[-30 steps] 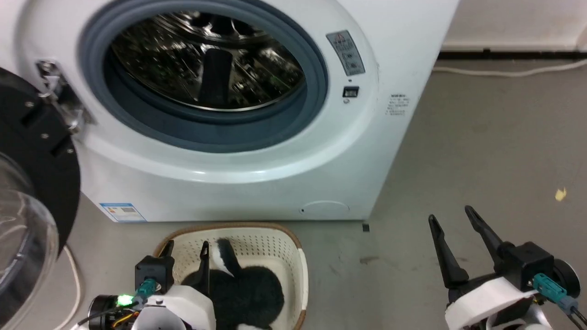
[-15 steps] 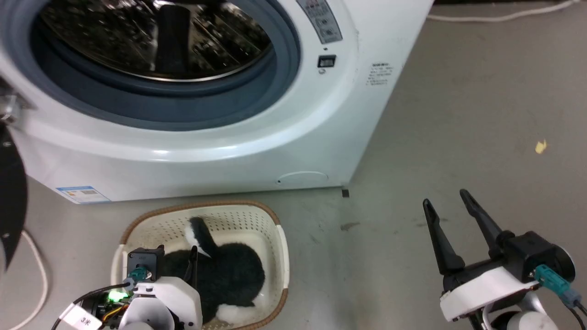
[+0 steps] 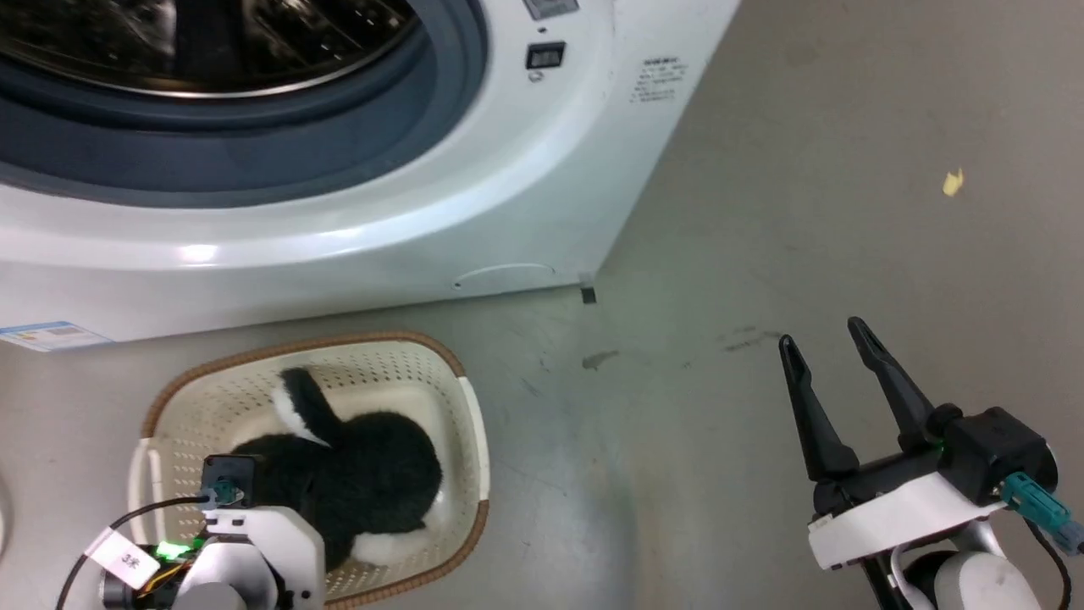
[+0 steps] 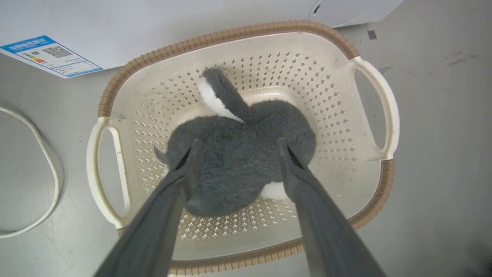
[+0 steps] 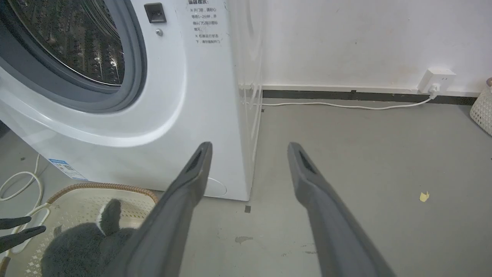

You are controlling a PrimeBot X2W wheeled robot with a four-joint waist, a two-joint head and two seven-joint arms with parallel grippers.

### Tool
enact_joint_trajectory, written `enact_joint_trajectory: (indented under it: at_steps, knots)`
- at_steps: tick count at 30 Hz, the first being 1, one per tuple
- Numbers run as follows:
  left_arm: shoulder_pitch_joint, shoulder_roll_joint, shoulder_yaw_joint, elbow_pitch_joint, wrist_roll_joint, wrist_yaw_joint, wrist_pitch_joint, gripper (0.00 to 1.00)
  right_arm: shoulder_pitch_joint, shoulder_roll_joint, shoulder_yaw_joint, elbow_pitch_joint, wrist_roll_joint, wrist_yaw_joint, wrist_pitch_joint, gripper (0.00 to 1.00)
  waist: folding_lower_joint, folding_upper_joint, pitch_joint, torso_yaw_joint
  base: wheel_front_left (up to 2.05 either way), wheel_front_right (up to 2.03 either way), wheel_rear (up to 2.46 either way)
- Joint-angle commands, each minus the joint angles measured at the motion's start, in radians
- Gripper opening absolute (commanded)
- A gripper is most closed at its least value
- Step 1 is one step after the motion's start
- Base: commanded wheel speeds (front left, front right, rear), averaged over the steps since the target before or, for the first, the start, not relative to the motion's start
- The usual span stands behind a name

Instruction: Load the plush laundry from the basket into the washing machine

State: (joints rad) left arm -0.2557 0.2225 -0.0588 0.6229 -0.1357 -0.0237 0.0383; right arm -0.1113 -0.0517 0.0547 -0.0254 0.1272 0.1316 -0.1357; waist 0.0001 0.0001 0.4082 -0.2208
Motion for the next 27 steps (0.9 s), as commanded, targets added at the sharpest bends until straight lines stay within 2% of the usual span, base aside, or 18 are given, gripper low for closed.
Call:
enact_joint_trajectory:
  at_steps: [1, 15, 27]
  knots:
    - [-0.028, 0.019, -0.006, 0.037, -0.011, 0.001, 0.010, 1.00, -0.021, 0.001, 0.007, -0.006, 0.013, -0.001, -0.014, 1.00, -0.0001, -0.0001, 0.025, -0.019, 0.00, 0.00, 0.00]
    - [-0.131, 0.100, -0.032, 0.178, -0.045, -0.020, 0.065, 1.00, -0.062, 0.001, 0.030, -0.011, 0.059, -0.001, -0.043, 1.00, -0.0001, -0.0001, 0.145, -0.076, 0.00, 0.00, 0.00]
    - [-0.217, 0.176, -0.068, 0.278, -0.057, -0.007, 0.104, 1.00, -0.096, 0.001, 0.063, -0.014, 0.120, -0.001, -0.068, 1.00, -0.0001, -0.0001, 0.252, -0.145, 0.00, 0.00, 0.00]
